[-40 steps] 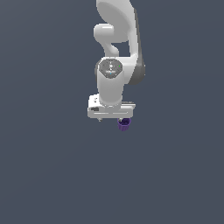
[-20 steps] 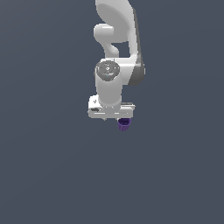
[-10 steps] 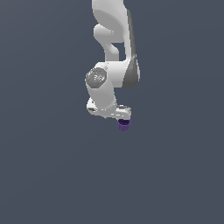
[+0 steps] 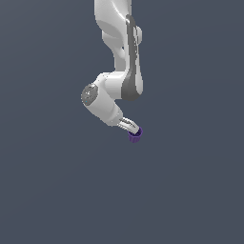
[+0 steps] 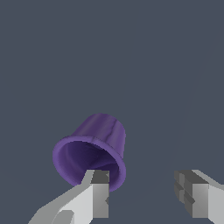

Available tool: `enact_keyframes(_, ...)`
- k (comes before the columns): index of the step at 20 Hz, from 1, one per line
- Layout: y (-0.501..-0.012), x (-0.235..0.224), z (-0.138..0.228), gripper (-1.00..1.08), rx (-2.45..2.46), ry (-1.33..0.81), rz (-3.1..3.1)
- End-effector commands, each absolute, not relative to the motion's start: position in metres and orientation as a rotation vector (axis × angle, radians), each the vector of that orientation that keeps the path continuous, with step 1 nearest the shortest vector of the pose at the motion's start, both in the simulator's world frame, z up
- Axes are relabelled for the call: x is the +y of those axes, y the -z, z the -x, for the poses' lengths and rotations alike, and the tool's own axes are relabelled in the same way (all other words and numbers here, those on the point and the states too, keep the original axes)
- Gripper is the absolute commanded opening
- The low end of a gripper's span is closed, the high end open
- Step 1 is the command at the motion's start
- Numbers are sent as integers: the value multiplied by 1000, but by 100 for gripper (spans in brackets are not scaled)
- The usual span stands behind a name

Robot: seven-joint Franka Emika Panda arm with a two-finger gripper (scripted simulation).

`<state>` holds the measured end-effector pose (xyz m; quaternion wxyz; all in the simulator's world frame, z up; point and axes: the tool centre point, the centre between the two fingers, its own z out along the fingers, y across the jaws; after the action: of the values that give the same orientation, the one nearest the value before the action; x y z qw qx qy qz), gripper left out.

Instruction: Pick up the object and move it to a goal position.

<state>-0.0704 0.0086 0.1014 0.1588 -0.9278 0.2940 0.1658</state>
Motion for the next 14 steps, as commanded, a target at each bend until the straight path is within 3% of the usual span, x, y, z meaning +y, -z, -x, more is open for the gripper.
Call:
enact_keyframes(1, -98, 13, 76, 28, 945, -525, 2559)
enact_keyframes(14, -90, 30, 90, 28, 1310, -726, 2124)
